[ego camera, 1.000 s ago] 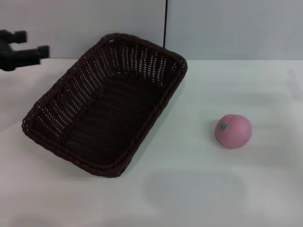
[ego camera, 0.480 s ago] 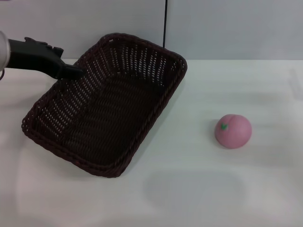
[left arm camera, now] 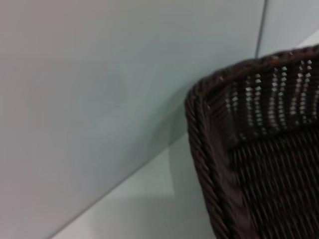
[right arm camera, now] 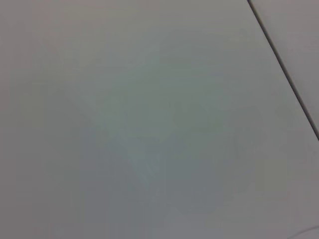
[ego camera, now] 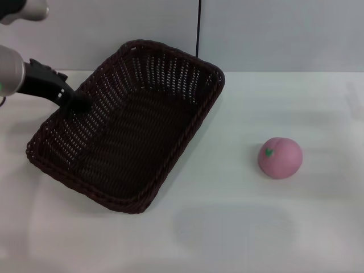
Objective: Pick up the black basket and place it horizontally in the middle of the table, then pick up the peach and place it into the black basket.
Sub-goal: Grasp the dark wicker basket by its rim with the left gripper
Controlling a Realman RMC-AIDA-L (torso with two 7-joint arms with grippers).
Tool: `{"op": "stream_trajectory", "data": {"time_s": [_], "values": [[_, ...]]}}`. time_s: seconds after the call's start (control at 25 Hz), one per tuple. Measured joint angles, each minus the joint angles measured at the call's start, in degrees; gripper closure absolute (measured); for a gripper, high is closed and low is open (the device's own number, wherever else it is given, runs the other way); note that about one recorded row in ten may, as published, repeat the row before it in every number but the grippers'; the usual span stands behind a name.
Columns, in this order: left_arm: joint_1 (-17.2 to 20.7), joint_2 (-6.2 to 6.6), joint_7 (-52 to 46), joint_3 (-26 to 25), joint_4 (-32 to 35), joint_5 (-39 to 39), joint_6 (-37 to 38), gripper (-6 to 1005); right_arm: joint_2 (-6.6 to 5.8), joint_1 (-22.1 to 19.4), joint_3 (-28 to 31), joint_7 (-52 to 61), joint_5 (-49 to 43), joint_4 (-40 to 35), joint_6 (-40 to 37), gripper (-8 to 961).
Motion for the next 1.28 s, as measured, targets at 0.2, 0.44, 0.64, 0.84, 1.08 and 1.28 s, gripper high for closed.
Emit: {"op": "stream_trajectory", "data": {"time_s": [0.2, 0.44, 0.64, 0.84, 1.08, 1.28], "values": [[-0.9, 0.03, -2.3, 1.2, -1.0, 1.0, 1.6, 259, 0.00, 0.3, 0.0, 0.0, -0.1, 0.0, 1.2, 311], [-3.5, 0.02, -3.4, 3.0, -5.6, 1.7, 3.4, 265, 0.10, 0.5, -0.3, 0.0, -0.1, -0.1, 1.7, 312], [-5.1, 0.01, -4.0, 4.6, -8.2, 3.5, 3.1, 270, 0.21, 0.6, -0.6, 0.0, -0.2, -0.1, 1.7, 312], [-5.2, -0.01, -3.7, 6.0, -7.2, 4.8, 3.3, 275, 0.25, 0.6, -0.2, 0.0, -0.3, 0.1, 1.7, 311], [-5.5, 0.00, -3.4, 9.3, -6.8, 8.9, 3.0, 483, 0.27, 0.6, -0.1, 0.0, -0.3, 0.2, 1.8, 311], [-6.2, 0.00, 1.6, 9.7, -6.0, 9.2, 3.0, 634, 0.27, 0.6, 0.0, 0.3, 0.0, 0.0, 2.4, 311]]}}
